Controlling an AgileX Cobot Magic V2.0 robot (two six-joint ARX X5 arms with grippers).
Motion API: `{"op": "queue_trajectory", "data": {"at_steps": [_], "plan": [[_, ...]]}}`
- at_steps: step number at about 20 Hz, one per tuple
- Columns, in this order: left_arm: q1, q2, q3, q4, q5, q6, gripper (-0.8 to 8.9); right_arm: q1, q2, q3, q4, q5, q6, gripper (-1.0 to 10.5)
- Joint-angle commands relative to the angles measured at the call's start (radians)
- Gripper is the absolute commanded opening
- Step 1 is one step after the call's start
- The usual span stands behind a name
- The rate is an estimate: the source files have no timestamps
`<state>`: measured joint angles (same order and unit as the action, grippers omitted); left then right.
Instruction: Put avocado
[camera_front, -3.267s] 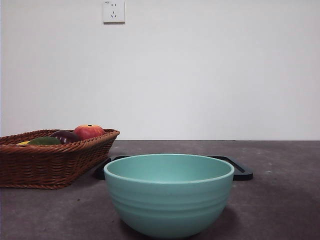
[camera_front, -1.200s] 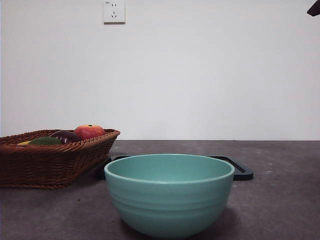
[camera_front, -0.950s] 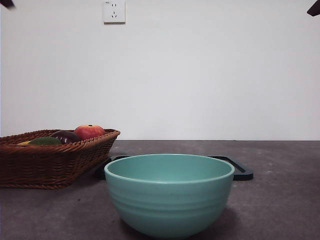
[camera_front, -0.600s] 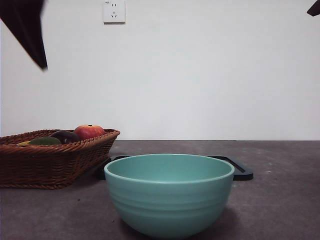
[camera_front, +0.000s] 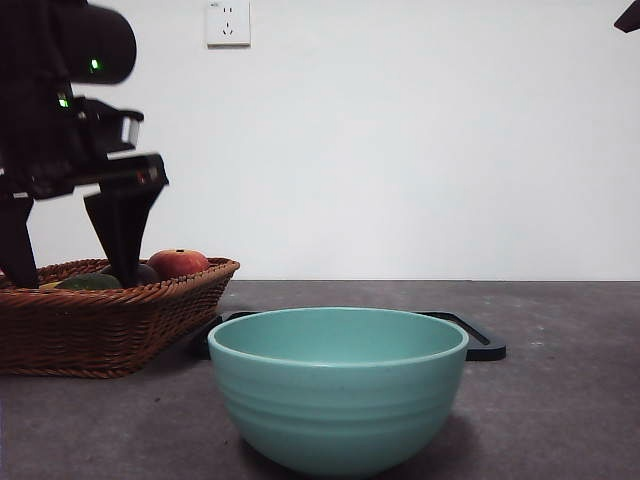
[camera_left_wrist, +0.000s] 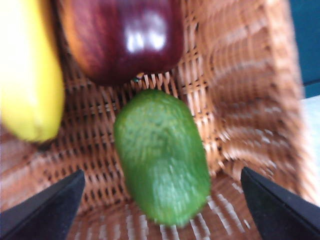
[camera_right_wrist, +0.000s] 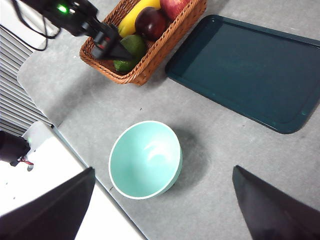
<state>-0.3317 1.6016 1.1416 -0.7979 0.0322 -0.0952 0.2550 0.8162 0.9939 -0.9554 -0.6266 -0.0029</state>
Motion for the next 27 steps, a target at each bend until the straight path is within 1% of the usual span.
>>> {"op": "queue_trajectory", "data": {"at_steps": [1, 3, 6, 9, 11, 16, 21, 23, 27], "plan": [[-0.006, 0.041, 0.021, 0.023, 0.0, -0.003, 4.74, 0.005, 0.006, 0.019, 0.005, -0.002, 0.002, 4.4], [-0.007, 0.06, 0.021, 0.028, 0.0, -0.003, 4.26, 0.005, 0.006, 0.019, 0.005, -0.002, 0.002, 4.4], [-0.009, 0.074, 0.021, 0.029, 0.0, -0.003, 4.2, 0.005, 0.006, 0.019, 0.005, -0.002, 0.002, 4.4], [-0.009, 0.084, 0.021, 0.027, 0.0, -0.002, 2.7, 0.005, 0.006, 0.019, 0.005, -0.002, 0.002, 4.4], [-0.009, 0.084, 0.021, 0.028, 0.001, -0.002, 2.1, 0.005, 0.006, 0.019, 0.005, -0.002, 0.002, 4.4], [-0.009, 0.077, 0.024, 0.028, 0.001, -0.003, 2.07, 0.005, 0.006, 0.019, 0.005, -0.002, 0.002, 4.4], [-0.015, -0.018, 0.046, 0.027, 0.005, -0.003, 2.07, 0.005, 0.006, 0.019, 0.005, -0.001, 0.002, 4.4], [-0.019, -0.084, 0.049, 0.027, 0.043, -0.003, 2.07, 0.005, 0.006, 0.019, 0.006, -0.001, 0.002, 4.4], [-0.071, -0.215, 0.049, -0.031, 0.247, -0.002, 2.07, 0.005, 0.006, 0.019, 0.006, 0.002, 0.002, 4.4]]}}
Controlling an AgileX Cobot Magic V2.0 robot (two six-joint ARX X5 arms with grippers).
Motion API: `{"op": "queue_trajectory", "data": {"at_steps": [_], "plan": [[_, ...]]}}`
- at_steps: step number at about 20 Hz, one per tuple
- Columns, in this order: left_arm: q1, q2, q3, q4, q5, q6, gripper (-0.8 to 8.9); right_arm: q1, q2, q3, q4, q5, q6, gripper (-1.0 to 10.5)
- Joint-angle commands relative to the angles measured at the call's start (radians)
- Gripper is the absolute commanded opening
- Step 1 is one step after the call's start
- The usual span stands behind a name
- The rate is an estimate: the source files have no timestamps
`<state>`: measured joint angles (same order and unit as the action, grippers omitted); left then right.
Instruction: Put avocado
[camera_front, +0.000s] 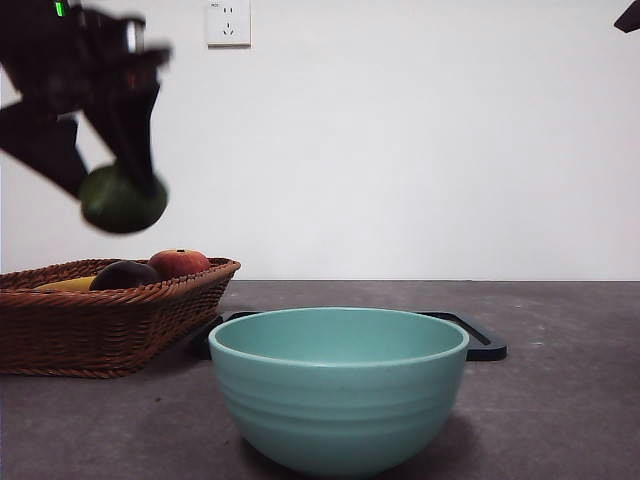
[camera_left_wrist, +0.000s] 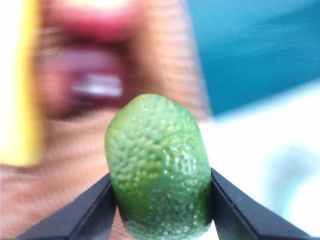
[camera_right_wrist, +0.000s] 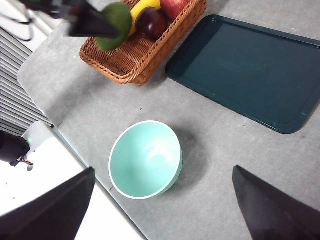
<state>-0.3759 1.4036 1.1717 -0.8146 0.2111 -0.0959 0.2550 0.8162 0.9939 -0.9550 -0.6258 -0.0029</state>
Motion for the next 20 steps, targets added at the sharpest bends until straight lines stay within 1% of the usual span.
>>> {"op": "queue_trajectory", "data": {"at_steps": [1, 4, 6, 8, 11, 14, 18, 20], "plan": [[-0.056, -0.039, 0.019, -0.03, 0.097, 0.001, 2.07, 0.005, 0.006, 0.019, 0.006, 0.002, 0.002, 4.4], [-0.181, -0.056, 0.018, -0.061, 0.105, 0.01, 2.07, 0.005, 0.006, 0.019, 0.006, 0.002, 0.002, 4.4], [-0.27, -0.037, 0.018, -0.053, 0.103, 0.025, 2.07, 0.005, 0.006, 0.019, 0.006, 0.006, 0.002, 4.4], [-0.352, 0.004, 0.018, -0.04, 0.101, 0.029, 2.07, 0.005, 0.006, 0.019, 0.006, 0.006, 0.002, 4.4], [-0.437, 0.088, 0.018, -0.018, 0.091, 0.049, 2.07, 0.005, 0.006, 0.019, 0.005, 0.005, 0.002, 4.4], [-0.487, 0.168, 0.018, 0.002, 0.031, 0.058, 2.07, 0.005, 0.006, 0.019, 0.005, 0.005, 0.002, 4.4], [-0.525, 0.248, 0.018, 0.05, -0.01, 0.067, 2.07, 0.005, 0.006, 0.019, 0.005, 0.005, 0.002, 4.4], [-0.535, 0.276, 0.018, 0.071, -0.013, 0.069, 2.07, 0.005, 0.006, 0.019, 0.005, 0.005, 0.002, 4.4]]}}
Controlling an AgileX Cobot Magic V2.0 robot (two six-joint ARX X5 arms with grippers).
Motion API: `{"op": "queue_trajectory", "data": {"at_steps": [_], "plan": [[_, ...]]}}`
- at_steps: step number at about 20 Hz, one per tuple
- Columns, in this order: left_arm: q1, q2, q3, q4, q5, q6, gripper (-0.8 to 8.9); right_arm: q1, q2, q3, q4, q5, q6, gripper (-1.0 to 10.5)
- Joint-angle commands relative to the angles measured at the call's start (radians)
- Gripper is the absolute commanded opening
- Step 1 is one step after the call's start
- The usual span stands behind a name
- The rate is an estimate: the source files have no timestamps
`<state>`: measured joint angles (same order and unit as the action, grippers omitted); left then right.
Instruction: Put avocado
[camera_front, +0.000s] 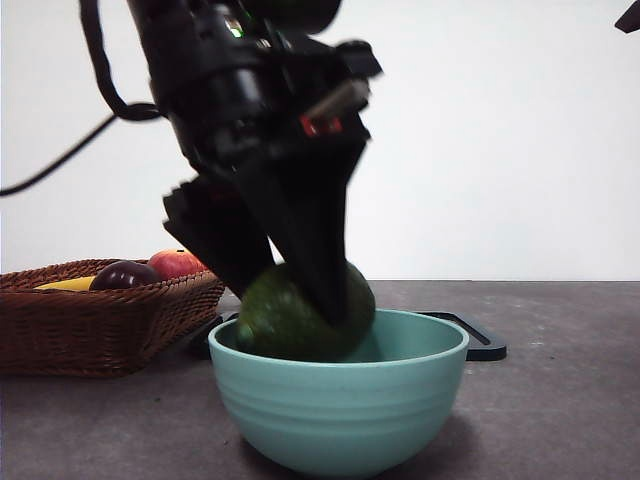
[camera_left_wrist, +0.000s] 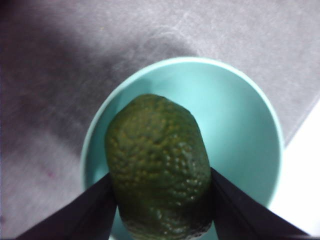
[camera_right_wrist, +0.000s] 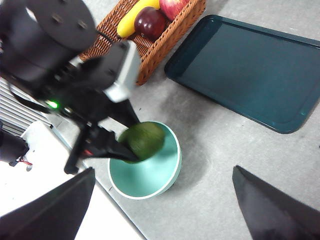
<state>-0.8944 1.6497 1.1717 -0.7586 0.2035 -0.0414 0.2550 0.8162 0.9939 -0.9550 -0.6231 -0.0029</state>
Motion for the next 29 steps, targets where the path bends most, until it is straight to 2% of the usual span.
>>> {"op": "queue_trajectory", "data": {"at_steps": [1, 8, 12, 13, 17, 23, 29], "plan": [[-0.023, 0.042, 0.018, 0.023, -0.005, 0.015, 2.07, 0.005, 0.006, 0.019, 0.005, 0.003, 0.002, 4.4], [-0.057, 0.096, 0.018, 0.019, -0.005, 0.019, 2.23, 0.005, 0.006, 0.019, 0.004, 0.003, 0.002, 4.4], [-0.061, 0.096, 0.018, 0.015, -0.005, 0.013, 3.68, 0.005, 0.006, 0.019, 0.004, 0.003, 0.002, 4.4], [-0.061, 0.096, 0.019, 0.015, -0.005, 0.006, 3.79, 0.005, 0.006, 0.019, 0.004, 0.003, 0.002, 4.4], [-0.061, 0.089, 0.035, -0.01, -0.005, -0.003, 3.79, 0.005, 0.006, 0.019, 0.004, 0.003, 0.002, 4.4], [-0.061, 0.048, 0.176, -0.09, -0.005, -0.003, 3.79, 0.005, 0.006, 0.019, 0.003, 0.003, 0.002, 4.4], [-0.003, -0.082, 0.244, -0.112, -0.005, 0.0, 3.78, 0.005, 0.006, 0.019, 0.003, 0.003, 0.002, 4.4]]}}
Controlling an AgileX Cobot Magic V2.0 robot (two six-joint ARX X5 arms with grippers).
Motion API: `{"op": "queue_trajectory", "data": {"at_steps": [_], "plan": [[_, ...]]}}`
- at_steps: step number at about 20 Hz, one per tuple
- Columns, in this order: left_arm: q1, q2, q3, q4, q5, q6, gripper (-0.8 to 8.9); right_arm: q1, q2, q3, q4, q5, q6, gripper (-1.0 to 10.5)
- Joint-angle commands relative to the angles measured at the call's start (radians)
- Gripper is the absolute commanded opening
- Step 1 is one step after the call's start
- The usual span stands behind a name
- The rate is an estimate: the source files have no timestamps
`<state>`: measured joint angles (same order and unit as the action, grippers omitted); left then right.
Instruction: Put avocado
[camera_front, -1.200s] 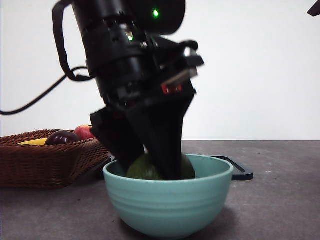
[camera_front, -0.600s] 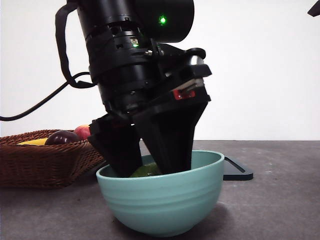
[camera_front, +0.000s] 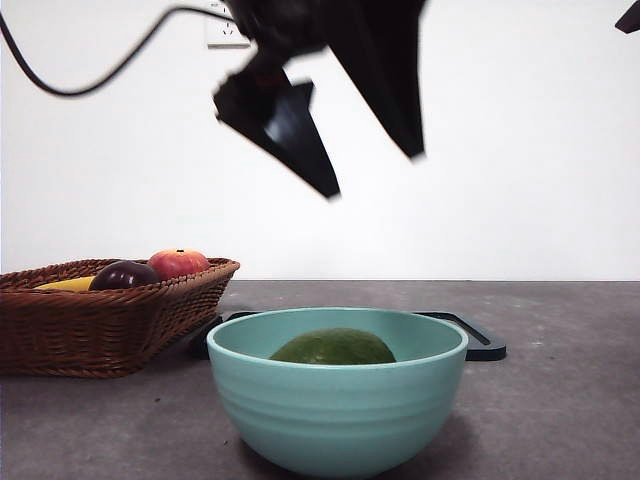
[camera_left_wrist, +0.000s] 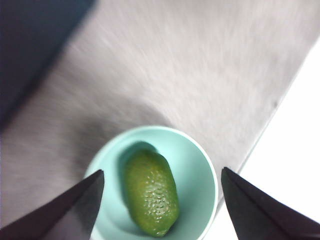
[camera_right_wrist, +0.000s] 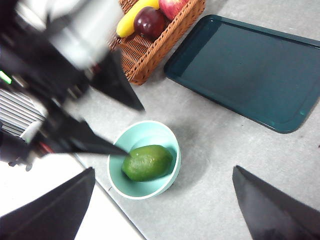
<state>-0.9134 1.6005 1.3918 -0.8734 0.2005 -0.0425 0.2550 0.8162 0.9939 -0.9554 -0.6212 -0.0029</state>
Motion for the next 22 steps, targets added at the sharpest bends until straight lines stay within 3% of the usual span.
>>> {"op": "queue_trajectory", "data": {"at_steps": [1, 8, 13, 17, 22], "plan": [[0.04, -0.069, 0.024, 0.003, -0.002, 0.0, 3.77, 0.005, 0.006, 0.019, 0.004, 0.001, 0.002, 4.4], [0.347, -0.322, 0.021, -0.016, 0.014, 0.008, 3.74, 0.005, 0.006, 0.019, 0.005, 0.001, 0.003, 4.4], [0.528, -0.432, 0.015, -0.169, 0.208, 0.087, 3.74, 0.005, 0.037, 0.019, 0.005, 0.0, 0.016, 4.4], [0.539, -0.478, 0.015, -0.343, 0.31, 0.14, 3.74, 0.013, 0.1, 0.019, 0.006, -0.008, 0.018, 4.4], [0.523, -0.497, 0.015, -0.387, 0.334, 0.156, 3.74, 0.107, 0.231, 0.019, 0.02, -0.003, 0.018, 4.4]]}}
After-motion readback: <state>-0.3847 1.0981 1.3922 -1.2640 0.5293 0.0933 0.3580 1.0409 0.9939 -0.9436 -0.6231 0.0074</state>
